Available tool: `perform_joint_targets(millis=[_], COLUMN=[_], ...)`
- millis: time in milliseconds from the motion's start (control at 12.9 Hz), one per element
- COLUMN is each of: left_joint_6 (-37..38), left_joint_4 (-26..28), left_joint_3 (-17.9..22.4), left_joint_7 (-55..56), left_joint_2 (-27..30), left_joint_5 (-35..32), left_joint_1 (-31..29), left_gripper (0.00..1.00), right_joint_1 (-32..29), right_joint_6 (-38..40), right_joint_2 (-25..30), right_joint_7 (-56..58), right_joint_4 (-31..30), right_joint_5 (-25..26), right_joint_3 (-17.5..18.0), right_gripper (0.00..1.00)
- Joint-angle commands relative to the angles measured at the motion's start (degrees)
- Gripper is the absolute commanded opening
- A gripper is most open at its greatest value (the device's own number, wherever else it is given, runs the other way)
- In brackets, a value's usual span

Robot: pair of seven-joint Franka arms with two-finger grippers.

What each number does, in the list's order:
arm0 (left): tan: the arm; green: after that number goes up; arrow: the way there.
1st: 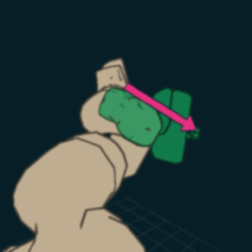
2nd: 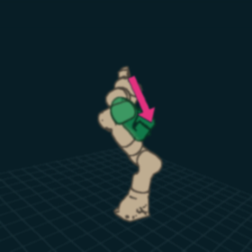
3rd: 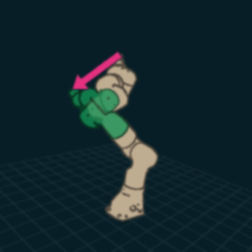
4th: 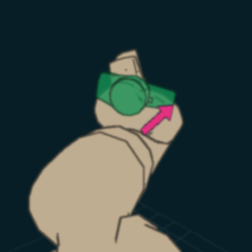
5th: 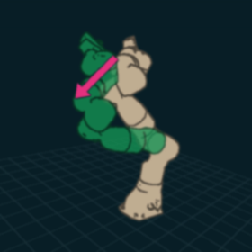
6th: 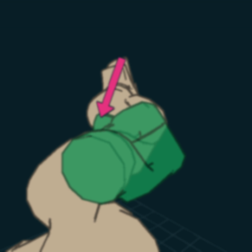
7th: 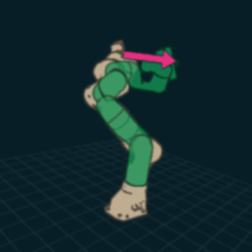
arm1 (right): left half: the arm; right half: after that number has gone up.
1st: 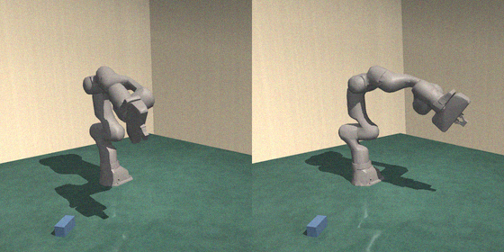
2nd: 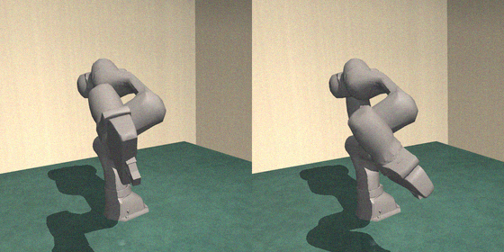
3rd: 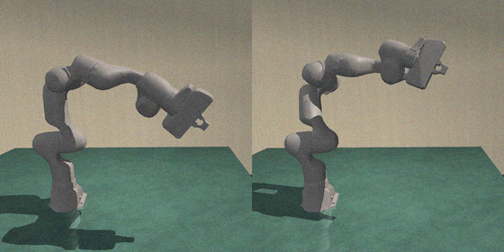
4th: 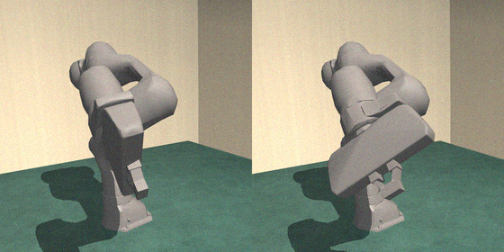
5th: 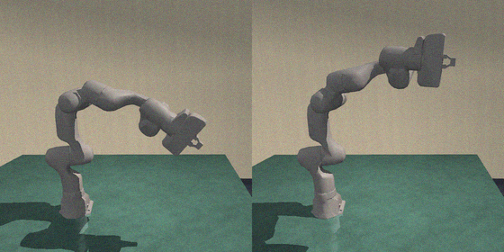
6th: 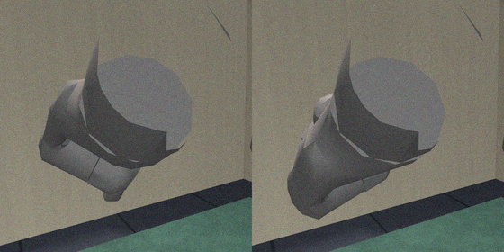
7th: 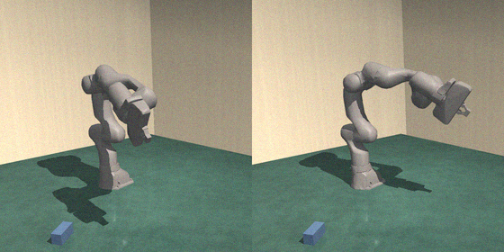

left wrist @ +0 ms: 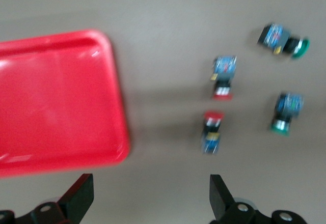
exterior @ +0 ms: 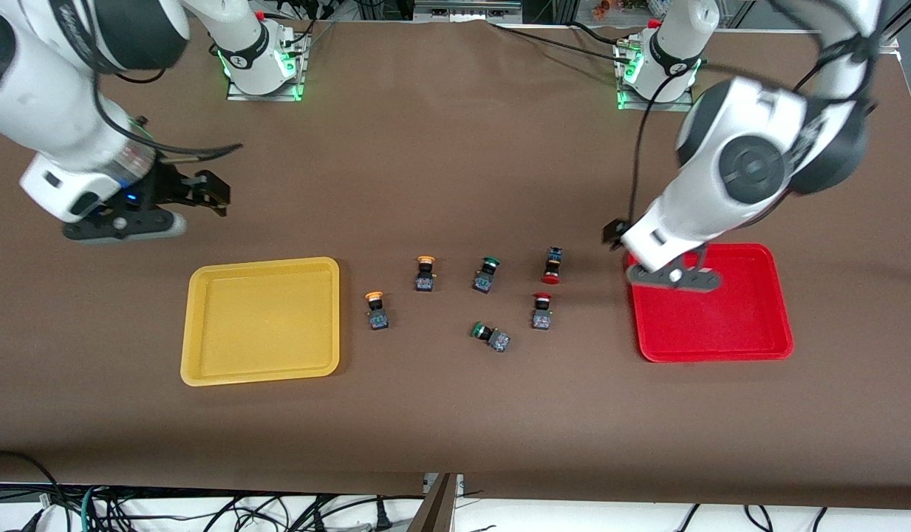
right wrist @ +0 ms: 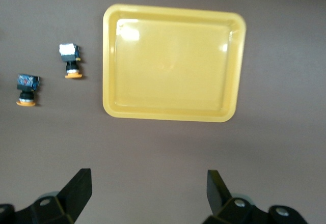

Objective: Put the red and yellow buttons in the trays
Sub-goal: 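Reach the right gripper and left gripper toward the button switches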

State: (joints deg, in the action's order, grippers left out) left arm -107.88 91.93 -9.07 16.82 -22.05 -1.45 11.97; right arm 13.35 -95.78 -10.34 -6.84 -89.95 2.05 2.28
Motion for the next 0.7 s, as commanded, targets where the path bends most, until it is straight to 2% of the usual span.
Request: perform_joint_targets(millis=[0, 78, 233, 467, 622], left_joint_6=[-6.1, -9.2, -17.0, -32.3, -34.9], left_joint_4=[-1.4, 1.0, 9.1, 20.0, 22.2], left_joint_3=[0.5, 1.0, 0.6, 0.5, 0.6], left_joint_7=[2.4, 5.1, 6.0, 8.1, 8.3], left_joint_2=[-6.7, -7.6, -6.6, -6.6, -6.9], left_joint_5=[0.8, -1.0, -5.9, -5.9, -6.0], left_joint_1=[4.1, 7.1, 7.5, 8.5, 9.3], left_gripper=[1.0, 1.0, 1.0, 1.0, 1.0], right_joint_1=[4.0, 5.4, 8.2, 11.7, 11.9], right_joint_6=[-3.8, -8.8, -17.4, -30.0, -36.6], right_joint_2=[-10.2, -13.7, -20.4, -28.9, -32.7], right_joint_7=[-0.4, -0.5, -1.7, -6.1, -8.2], right_joint_4=[2.9, 3.1, 3.2, 3.2, 3.2], right_joint_5=[-4.5, -5.3, -5.5, -5.6, -6.5], right_joint_3=[0.9, 0.9, 0.9, 1.0, 1.0], right_gripper=[1.0, 1.0, 1.0, 1.0, 1.0])
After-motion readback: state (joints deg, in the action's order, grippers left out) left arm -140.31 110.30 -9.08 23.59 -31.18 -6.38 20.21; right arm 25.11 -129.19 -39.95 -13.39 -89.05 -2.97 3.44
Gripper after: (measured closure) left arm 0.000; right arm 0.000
